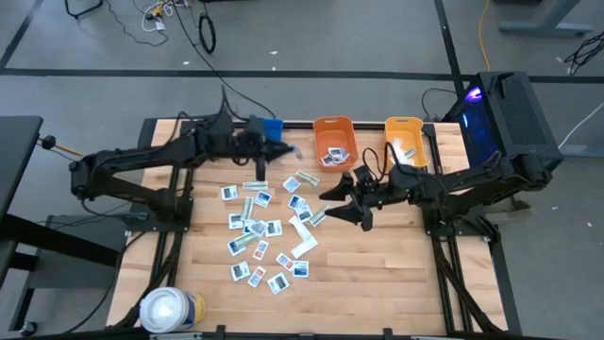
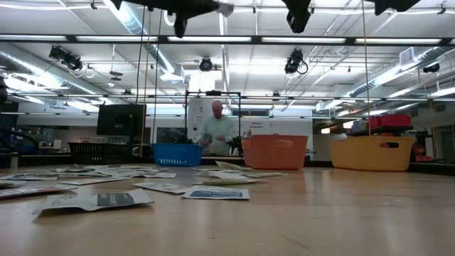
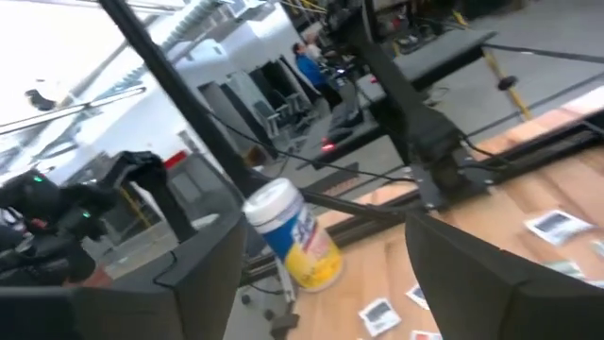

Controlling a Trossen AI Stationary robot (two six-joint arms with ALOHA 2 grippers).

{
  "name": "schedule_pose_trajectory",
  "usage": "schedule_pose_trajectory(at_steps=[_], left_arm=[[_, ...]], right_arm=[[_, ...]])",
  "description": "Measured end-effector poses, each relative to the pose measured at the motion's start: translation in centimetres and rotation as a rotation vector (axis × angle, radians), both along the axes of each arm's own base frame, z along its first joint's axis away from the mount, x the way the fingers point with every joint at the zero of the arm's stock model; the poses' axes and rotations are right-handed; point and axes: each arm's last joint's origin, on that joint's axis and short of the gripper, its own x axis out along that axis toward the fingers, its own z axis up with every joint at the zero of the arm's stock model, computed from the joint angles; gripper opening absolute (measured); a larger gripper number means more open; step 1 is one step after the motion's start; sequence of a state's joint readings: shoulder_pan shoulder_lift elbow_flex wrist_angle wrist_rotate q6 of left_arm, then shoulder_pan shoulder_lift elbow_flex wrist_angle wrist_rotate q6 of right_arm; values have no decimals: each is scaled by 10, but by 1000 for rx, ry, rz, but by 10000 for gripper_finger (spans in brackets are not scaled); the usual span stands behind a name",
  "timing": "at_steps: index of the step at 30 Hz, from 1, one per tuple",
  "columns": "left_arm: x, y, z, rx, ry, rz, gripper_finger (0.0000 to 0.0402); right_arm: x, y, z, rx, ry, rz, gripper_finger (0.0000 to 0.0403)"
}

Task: Pick & Place First Aid Supplies
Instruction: Put the ointment pack into the blue bin

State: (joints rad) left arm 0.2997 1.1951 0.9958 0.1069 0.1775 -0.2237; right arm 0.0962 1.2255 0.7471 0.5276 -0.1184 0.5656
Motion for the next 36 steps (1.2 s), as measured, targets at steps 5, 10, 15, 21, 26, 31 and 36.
schedule_pose_trajectory(at_steps=[5,10,15,21,26,31,36], left_arm=[[-25,14,2,-18,86,171,1],[-54,16,5,-30,174,305,1],[-77,15,9,0,229,424,1],[-89,15,9,-6,258,476,1],[-90,15,9,-9,256,470,1],[-89,15,9,-21,251,471,1],[-86,17,7,-28,262,488,1]], right_arm=[[1,-12,-2,0,17,-41,280],[2,-23,-2,1,20,-80,276],[2,-32,-2,1,21,-114,276],[1,-44,-2,1,21,-156,276],[1,-51,-2,1,20,-183,276],[0,-59,-2,-22,18,-217,276],[-1,-71,-2,-84,14,-295,276]])
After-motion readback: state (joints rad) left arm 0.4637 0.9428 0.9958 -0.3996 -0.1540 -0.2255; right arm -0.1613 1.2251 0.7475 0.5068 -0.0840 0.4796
